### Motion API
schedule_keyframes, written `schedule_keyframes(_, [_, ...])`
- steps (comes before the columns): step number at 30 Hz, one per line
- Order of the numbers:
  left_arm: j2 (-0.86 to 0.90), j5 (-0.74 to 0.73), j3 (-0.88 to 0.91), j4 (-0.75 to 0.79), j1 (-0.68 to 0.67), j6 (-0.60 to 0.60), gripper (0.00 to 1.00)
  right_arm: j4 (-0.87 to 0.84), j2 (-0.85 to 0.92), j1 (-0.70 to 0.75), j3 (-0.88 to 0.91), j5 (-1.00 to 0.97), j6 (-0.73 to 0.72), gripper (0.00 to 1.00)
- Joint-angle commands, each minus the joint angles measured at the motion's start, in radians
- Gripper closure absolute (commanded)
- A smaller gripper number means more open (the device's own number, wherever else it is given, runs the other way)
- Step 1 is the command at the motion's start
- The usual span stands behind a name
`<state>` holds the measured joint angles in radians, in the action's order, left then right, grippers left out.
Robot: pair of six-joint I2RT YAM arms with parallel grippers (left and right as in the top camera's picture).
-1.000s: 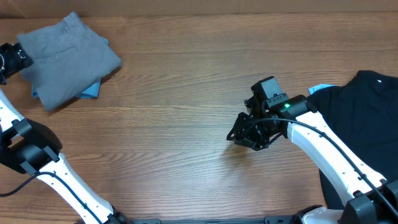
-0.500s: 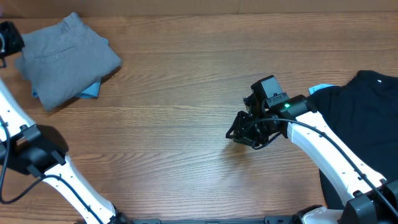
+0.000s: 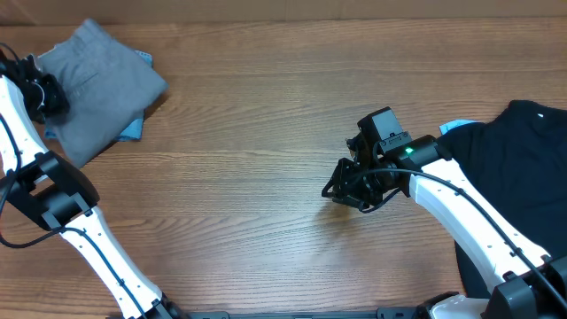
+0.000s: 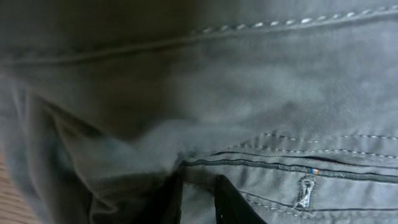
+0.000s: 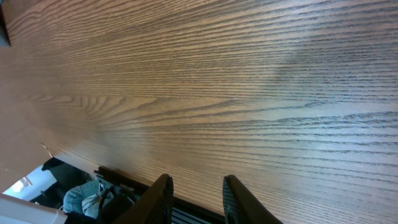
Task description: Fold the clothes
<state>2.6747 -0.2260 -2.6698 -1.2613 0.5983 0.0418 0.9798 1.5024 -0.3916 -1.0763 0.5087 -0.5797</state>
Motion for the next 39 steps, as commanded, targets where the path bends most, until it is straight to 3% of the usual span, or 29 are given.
schedule_keyframes(1, [-0.013, -0.008, -0.012, 0.006, 0.011, -0.020, 0.77, -0.005, -0.013, 0.006, -0.019, 0.002, 0.008, 0.70])
schedule_keyframes(4, [-0.056, -0.052, -0.040, 0.005, 0.011, -0.020, 0.75, -0.007, -0.013, 0.006, -0.019, 0.001, 0.008, 0.70])
schedule_keyframes(8, [-0.176, -0.168, -0.090, -0.018, 0.010, -0.006, 0.63, -0.019, -0.031, 0.006, -0.019, -0.032, 0.008, 0.70])
schedule_keyframes(14, [-0.444, -0.388, -0.141, -0.155, -0.017, 0.157, 0.39, -0.027, -0.138, 0.006, -0.097, -0.152, 0.013, 0.69])
schedule_keyframes(22, [-0.773, -0.428, -0.141, -0.423, -0.156, 0.336, 0.33, 0.011, -0.311, 0.006, -0.296, -0.300, 0.058, 0.67])
schedule_keyframes(27, [-0.920, -0.313, -0.120, -0.428, -0.313, 0.255, 0.35, 0.051, -0.404, 0.006, -0.367, -0.360, 0.083, 0.67])
schedule_keyframes(29, [-0.983, -0.201, -0.116, -0.428, -0.416, 0.192, 0.37, 0.064, -0.443, 0.006, -0.372, -0.367, 0.084, 0.66])
schedule_keyframes(31, [-1.043, -0.091, -0.098, -0.428, -0.513, 0.146, 0.36, 0.076, -0.472, 0.006, -0.372, -0.367, 0.084, 0.60])
schedule_keyframes(35, [-1.187, 0.074, 0.010, -0.428, -0.708, 0.073, 0.31, 0.093, -0.507, 0.006, -0.371, -0.367, 0.095, 0.38])
schedule_keyframes(36, [-1.219, 0.092, 0.047, -0.428, -0.740, 0.054, 0.29, 0.096, -0.514, 0.006, -0.371, -0.366, 0.107, 0.34])
schedule_keyframes(37, [-1.254, 0.111, 0.093, -0.428, -0.770, 0.032, 0.09, 0.101, -0.518, 0.006, -0.371, -0.367, 0.114, 0.31])
schedule_keyframes(38, [-1.280, 0.125, 0.132, -0.428, -0.787, 0.018, 0.00, 0.105, -0.520, 0.006, -0.371, -0.366, 0.117, 0.29])
schedule_keyframes(39, [-1.307, 0.135, 0.170, -0.428, -0.797, 0.003, 0.00, 0.109, -0.521, 0.006, -0.371, -0.367, 0.117, 0.26])
